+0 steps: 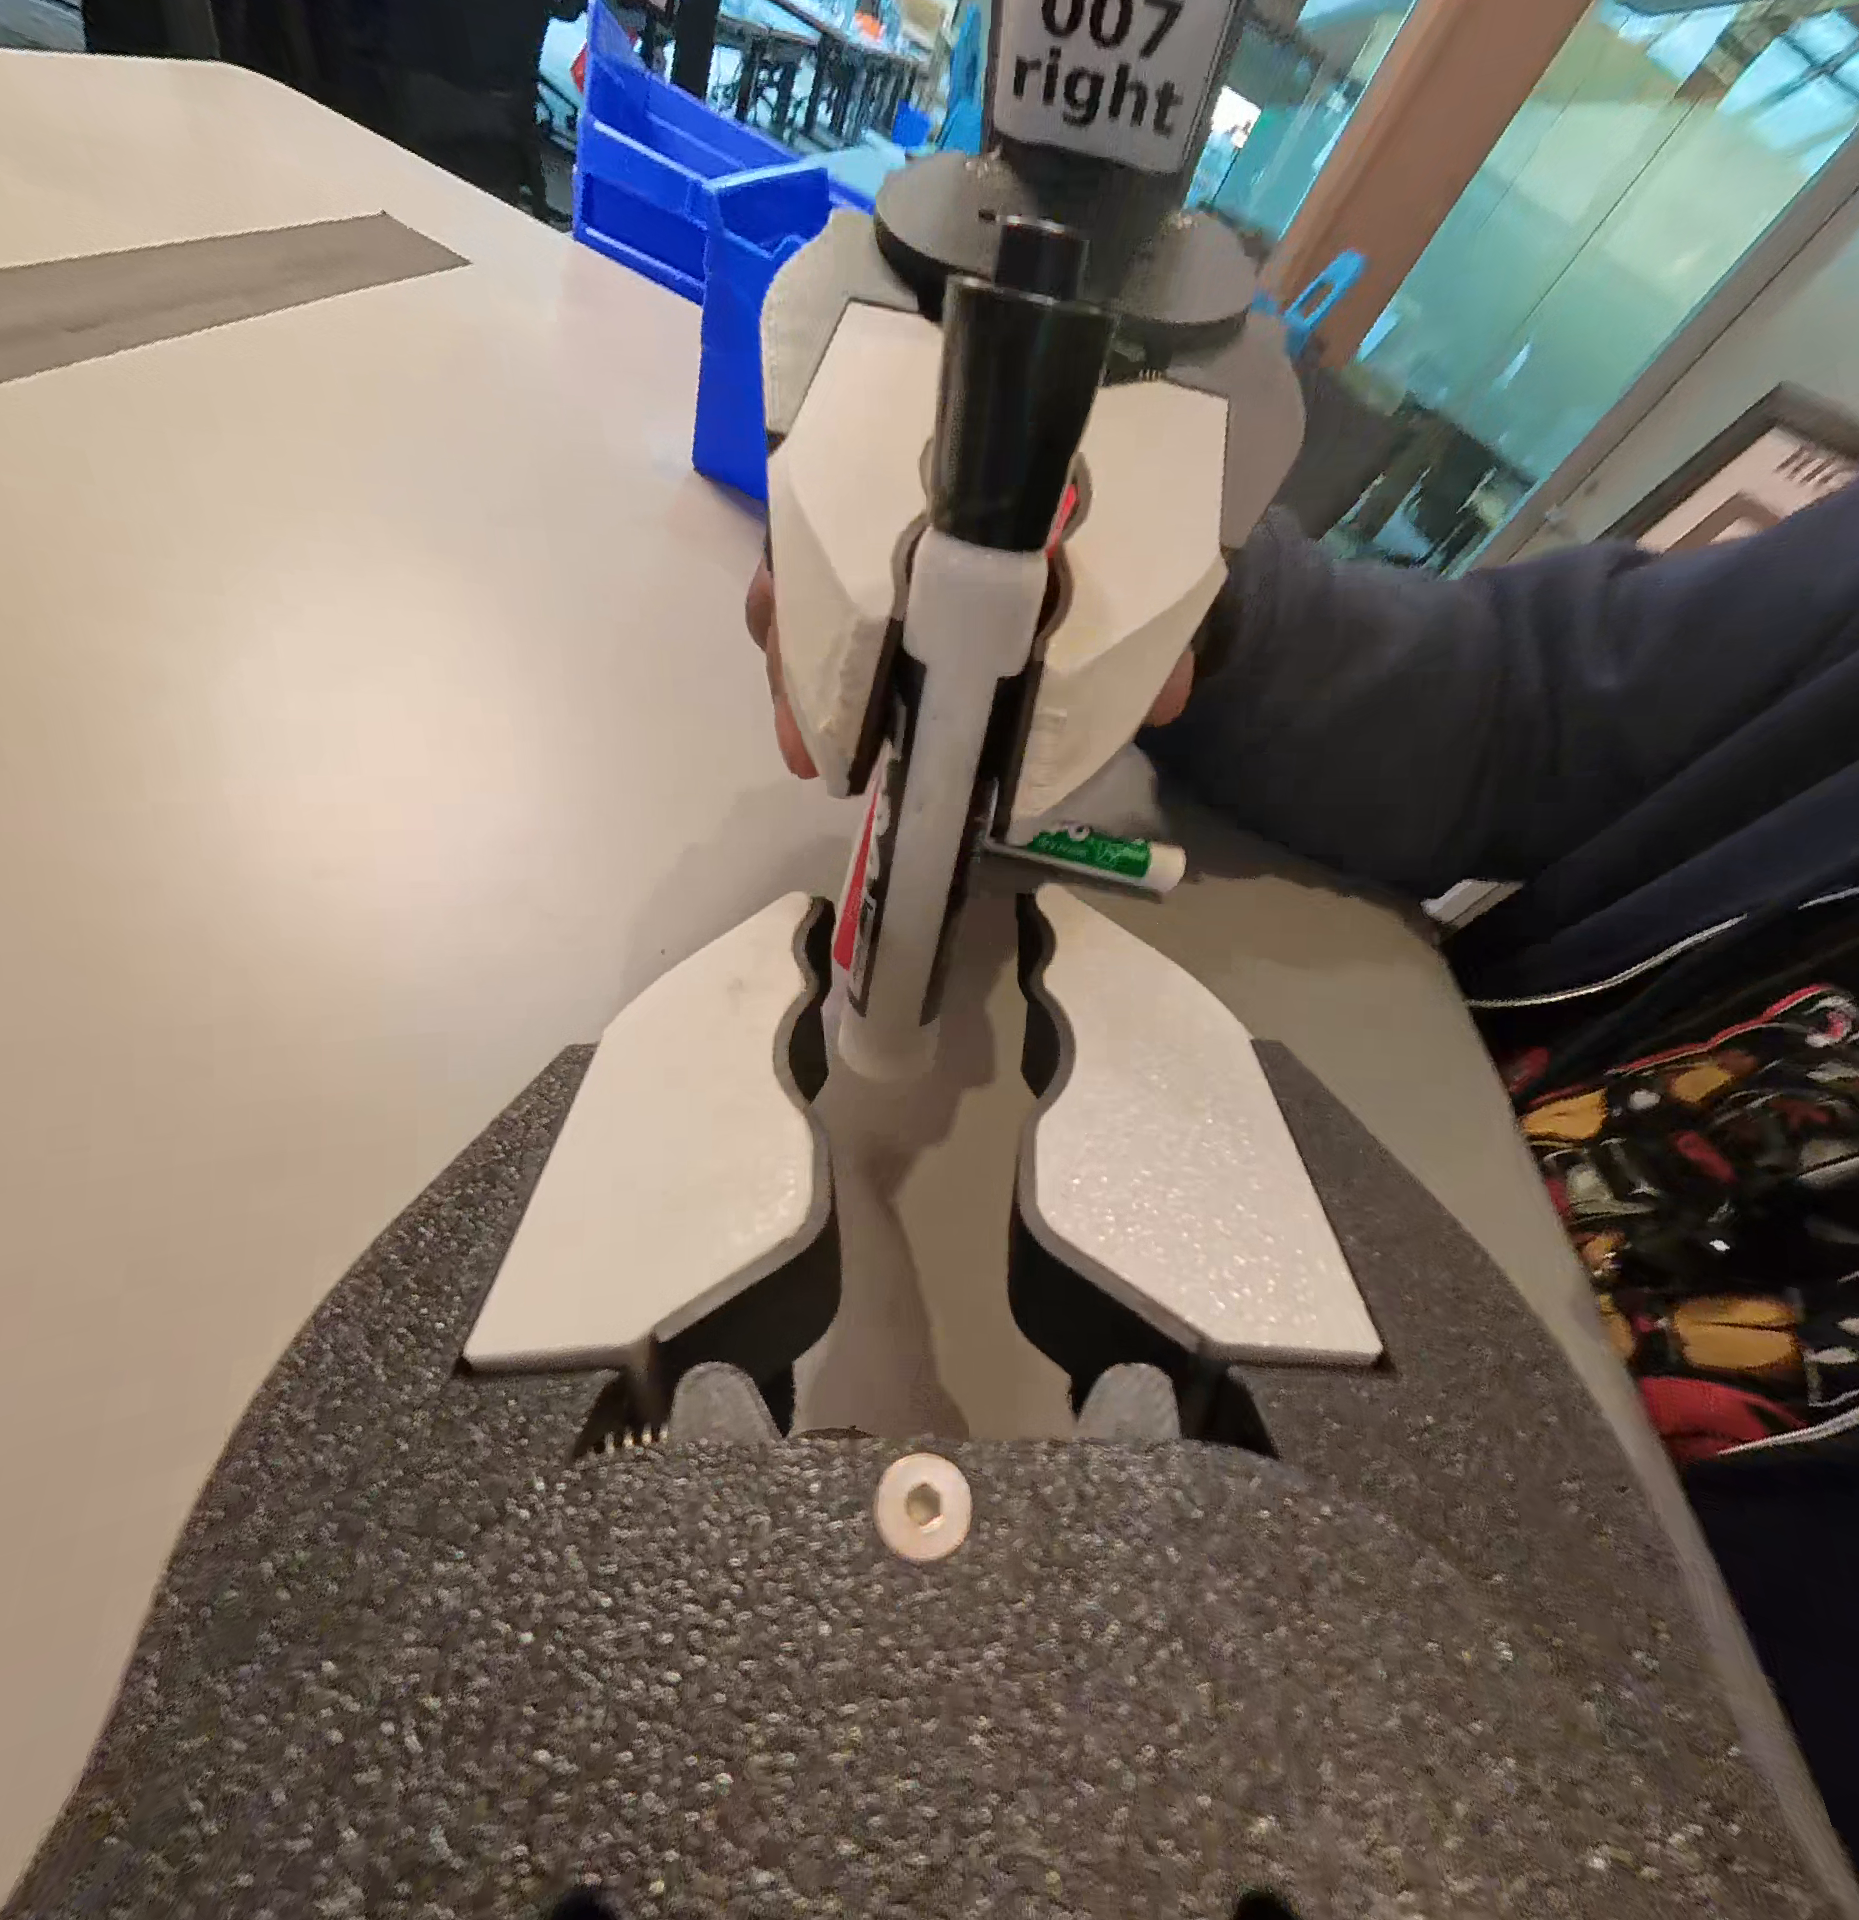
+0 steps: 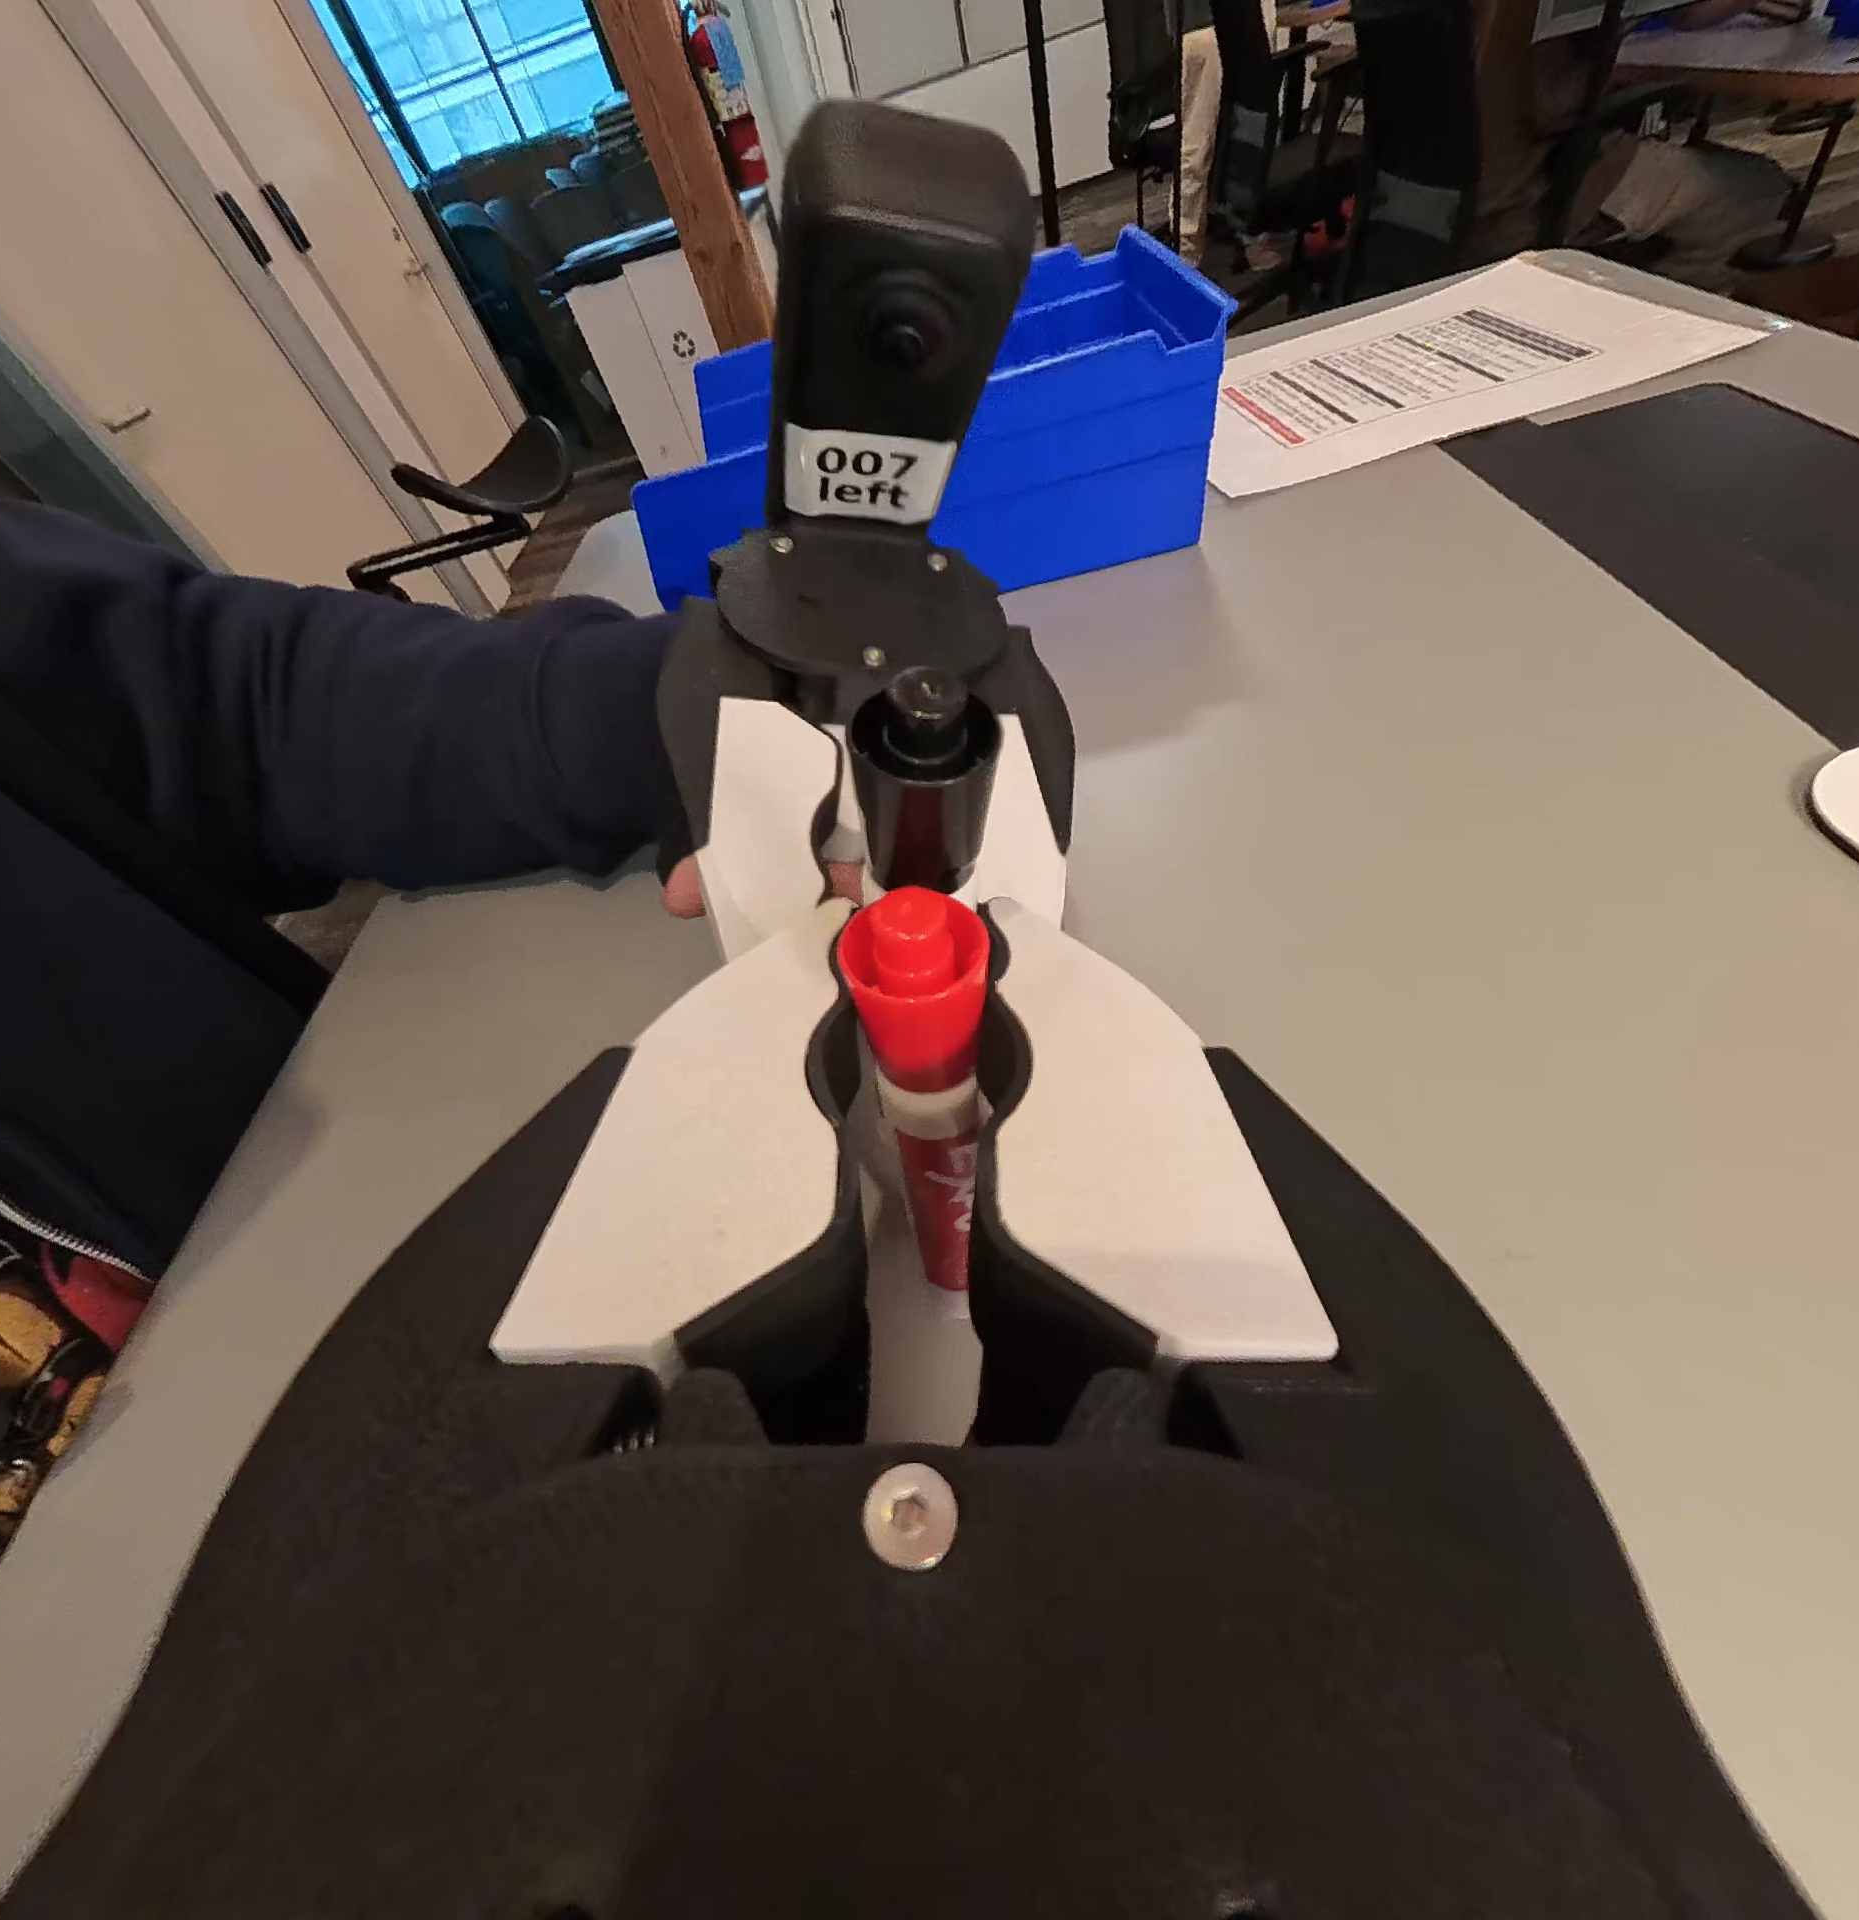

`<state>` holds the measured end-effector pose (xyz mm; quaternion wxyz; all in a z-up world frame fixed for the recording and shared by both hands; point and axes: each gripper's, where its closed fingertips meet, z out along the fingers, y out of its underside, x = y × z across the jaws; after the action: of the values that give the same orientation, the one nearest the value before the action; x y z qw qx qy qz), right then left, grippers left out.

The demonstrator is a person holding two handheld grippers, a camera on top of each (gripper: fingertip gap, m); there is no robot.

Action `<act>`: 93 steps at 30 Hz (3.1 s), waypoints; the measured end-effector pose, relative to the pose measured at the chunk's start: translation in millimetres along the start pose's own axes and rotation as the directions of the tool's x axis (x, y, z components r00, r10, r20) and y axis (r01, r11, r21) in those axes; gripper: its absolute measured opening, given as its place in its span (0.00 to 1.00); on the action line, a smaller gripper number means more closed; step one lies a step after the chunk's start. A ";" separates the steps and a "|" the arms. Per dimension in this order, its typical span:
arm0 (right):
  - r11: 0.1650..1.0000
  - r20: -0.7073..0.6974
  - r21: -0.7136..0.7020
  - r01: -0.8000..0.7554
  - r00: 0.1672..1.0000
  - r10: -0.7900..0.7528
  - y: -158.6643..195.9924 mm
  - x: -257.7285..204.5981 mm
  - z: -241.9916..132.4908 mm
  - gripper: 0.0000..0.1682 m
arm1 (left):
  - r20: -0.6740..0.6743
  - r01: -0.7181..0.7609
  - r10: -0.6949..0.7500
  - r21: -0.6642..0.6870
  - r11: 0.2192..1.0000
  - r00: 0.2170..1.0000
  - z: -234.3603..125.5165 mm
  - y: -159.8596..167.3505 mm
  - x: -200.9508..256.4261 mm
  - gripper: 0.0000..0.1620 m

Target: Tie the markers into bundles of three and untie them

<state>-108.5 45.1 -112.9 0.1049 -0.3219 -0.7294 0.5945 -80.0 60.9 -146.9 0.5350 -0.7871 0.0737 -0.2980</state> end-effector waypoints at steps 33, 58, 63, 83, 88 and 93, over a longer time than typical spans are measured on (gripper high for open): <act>0.994 0.079 -0.098 0.055 0.996 -0.047 24.4 -8.2 -2.1 0.11 | 0.032 -0.182 0.198 -0.274 0.944 0.980 46.0 28.4 -2.8 0.12; 0.985 0.098 -0.147 0.092 0.992 -0.077 31.0 -13.5 0.1 0.11 | 0.039 -0.209 0.231 -0.302 0.930 0.972 43.3 33.0 -1.2 0.12; 0.981 0.088 -0.172 0.092 0.993 -0.078 31.4 -12.6 -0.2 0.10 | 0.037 -0.207 0.229 -0.301 0.931 0.973 39.4 33.0 -1.6 0.12; 0.994 0.197 0.085 -0.065 0.979 0.047 -10.0 -18.0 -19.5 0.10 | -0.090 -0.227 0.211 -0.269 0.936 0.973 48.1 32.5 19.5 0.24; 0.992 0.170 0.113 -0.058 0.985 0.038 -16.3 -16.8 -20.6 0.10 | -0.088 -0.144 0.128 -0.209 0.967 0.988 49.2 22.4 19.5 0.20; 0.988 0.174 0.133 -0.083 0.983 0.060 -20.5 -17.1 -19.9 0.10 | -0.122 -0.072 0.053 -0.155 0.985 0.991 50.0 17.0 28.2 0.20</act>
<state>-91.7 49.1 -84.4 0.0434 -0.2881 -0.6802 0.6726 -26.3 81.5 -163.3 0.4744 -0.8056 0.1535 -0.3201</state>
